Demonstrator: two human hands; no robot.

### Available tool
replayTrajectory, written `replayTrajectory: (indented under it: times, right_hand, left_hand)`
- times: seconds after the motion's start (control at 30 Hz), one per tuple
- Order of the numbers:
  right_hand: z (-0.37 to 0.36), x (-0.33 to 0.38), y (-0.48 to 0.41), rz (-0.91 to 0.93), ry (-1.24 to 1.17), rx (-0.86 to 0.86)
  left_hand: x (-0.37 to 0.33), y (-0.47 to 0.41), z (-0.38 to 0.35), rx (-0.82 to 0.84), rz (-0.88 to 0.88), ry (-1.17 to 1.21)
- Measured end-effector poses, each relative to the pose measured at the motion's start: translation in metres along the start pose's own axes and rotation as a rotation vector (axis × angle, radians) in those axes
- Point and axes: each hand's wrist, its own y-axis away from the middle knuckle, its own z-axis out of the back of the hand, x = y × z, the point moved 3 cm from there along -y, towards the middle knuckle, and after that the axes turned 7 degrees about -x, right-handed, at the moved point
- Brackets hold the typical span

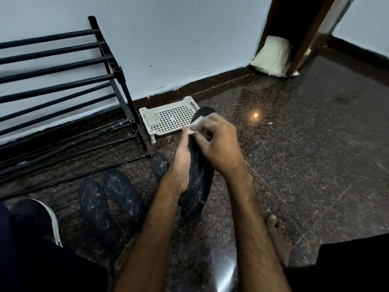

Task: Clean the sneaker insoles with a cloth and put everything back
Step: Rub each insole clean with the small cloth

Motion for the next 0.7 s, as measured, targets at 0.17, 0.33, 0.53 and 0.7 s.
replayTrajectory:
  times: [0.17,0.33,0.53,0.7]
  right_hand:
    - [0.008,-0.016,0.002,-0.098,0.096,0.107]
    - [0.005,-0.004,-0.007,-0.038,0.087,-0.026]
    - [0.004,-0.014,0.002,-0.111,0.078,0.151]
    - [0.008,-0.009,-0.001,-0.11,0.127,-0.169]
  left_hand:
    - [-0.003,0.0,0.005,-0.022,0.013,-0.018]
    - [-0.001,0.002,0.002,-0.02,-0.005,-0.008]
    - [-0.008,-0.001,0.009,-0.018,0.001,-0.003]
    - [0.003,0.0,0.002,0.02,0.05,-0.015]
